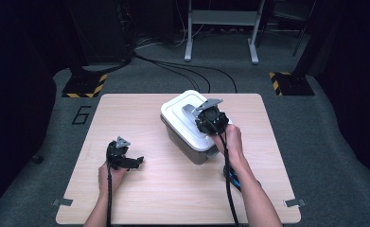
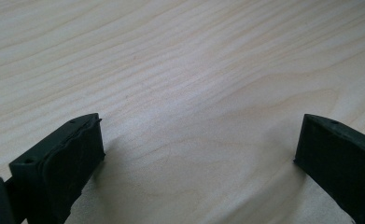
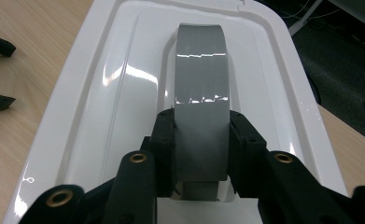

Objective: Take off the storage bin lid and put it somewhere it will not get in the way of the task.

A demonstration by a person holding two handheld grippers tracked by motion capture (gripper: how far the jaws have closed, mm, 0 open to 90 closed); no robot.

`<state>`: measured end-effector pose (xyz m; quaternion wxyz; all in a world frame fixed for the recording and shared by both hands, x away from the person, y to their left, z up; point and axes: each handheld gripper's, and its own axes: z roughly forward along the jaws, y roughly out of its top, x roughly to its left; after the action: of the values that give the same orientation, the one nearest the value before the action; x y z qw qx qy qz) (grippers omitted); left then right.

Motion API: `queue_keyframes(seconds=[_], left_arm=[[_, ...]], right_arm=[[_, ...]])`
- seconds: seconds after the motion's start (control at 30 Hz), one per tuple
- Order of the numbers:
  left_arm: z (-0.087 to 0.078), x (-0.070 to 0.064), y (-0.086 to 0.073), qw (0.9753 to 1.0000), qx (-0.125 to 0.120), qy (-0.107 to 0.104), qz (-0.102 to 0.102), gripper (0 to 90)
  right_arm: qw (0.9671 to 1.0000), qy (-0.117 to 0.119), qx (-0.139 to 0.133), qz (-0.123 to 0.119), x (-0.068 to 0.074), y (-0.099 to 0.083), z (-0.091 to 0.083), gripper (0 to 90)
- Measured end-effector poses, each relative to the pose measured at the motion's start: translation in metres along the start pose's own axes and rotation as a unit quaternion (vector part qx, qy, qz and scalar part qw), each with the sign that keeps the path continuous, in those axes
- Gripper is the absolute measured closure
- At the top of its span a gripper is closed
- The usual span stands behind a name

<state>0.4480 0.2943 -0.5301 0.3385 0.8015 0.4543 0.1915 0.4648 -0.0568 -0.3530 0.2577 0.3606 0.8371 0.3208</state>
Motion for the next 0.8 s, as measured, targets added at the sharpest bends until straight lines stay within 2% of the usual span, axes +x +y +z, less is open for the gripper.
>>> queue_keyframes(seconds=[0.03, 0.07, 0.27, 0.8], left_arm=[[0.000, 0.000, 0.000, 1.0000, -0.001, 0.000, 0.000, 0.9], [0.000, 0.000, 0.000, 1.0000, -0.001, 0.000, 0.000, 0.9], [0.000, 0.000, 0.000, 1.0000, -0.002, 0.001, -0.001, 1.0], [0.000, 0.000, 0.000, 1.0000, -0.002, 0.001, -0.001, 1.0]], right_arm=[[0.9999, 0.000, -0.008, -0.012, -0.003, 0.000, -0.002, 67.3], [1.0000, -0.001, -0.006, -0.004, -0.003, 0.001, -0.004, 67.3], [0.9997, -0.009, -0.021, 0.005, -0.010, 0.001, -0.016, 67.3], [0.9983, -0.039, -0.034, 0.027, -0.037, -0.007, -0.036, 67.2]])
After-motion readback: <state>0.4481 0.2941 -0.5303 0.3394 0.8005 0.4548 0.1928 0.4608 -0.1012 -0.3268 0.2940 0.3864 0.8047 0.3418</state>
